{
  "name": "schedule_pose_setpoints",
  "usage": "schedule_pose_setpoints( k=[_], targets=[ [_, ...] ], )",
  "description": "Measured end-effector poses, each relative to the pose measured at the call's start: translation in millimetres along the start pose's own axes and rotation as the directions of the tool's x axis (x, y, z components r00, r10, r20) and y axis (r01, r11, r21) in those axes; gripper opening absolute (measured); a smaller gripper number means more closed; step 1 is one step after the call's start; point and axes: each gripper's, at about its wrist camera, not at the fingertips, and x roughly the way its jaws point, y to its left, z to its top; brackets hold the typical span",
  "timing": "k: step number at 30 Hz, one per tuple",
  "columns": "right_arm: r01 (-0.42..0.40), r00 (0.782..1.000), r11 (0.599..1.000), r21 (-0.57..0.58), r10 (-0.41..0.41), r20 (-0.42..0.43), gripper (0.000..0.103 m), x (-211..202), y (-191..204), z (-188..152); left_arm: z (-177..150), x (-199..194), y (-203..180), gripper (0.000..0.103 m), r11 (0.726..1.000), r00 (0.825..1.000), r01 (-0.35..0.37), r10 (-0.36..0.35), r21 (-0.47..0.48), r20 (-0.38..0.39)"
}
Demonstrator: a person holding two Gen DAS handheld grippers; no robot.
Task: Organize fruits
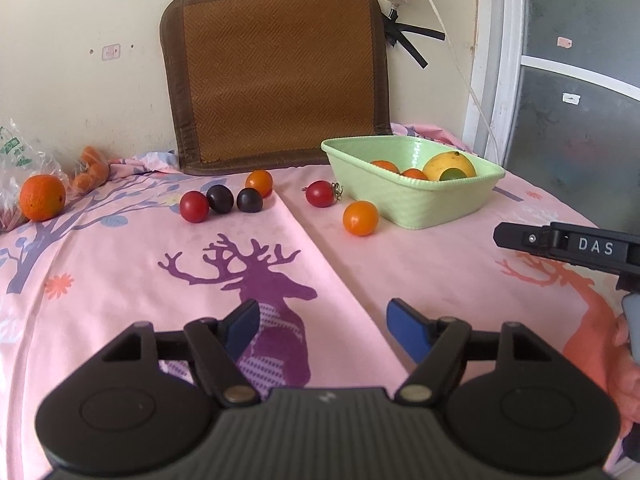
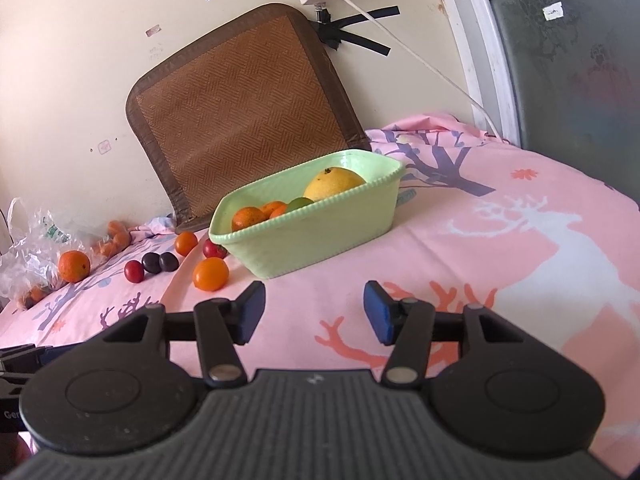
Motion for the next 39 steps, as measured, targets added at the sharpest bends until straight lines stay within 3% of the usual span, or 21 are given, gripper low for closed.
schedule_pose_setpoints(
  k=[14,18,39],
  targets=[
    [-0.002,1.0,1.0,-0.02,0.002,-0.001,0.057,0.2,2.7,-0.6,0.5,1.4,2.2,0.073,1.0,1.0,0.012,-0.012,-0.016,-0.007],
    [0.0,1.0,1.0,-0.026,0.0,-0.002,0.057,0.6,2.2,-0.3,0.1,0.0,2.3,0.081,1.0,1.0,0.014,-0.014,-0.02,-0.002],
    [-0.006,1.0,0.999,-0.046,0.006,0.009,0.057,0.5,2.2,-0.6,1.0,0.6,3.5,0.083,0.999,1.0,0.02,-0.02,-0.035,-0.006]
  ],
)
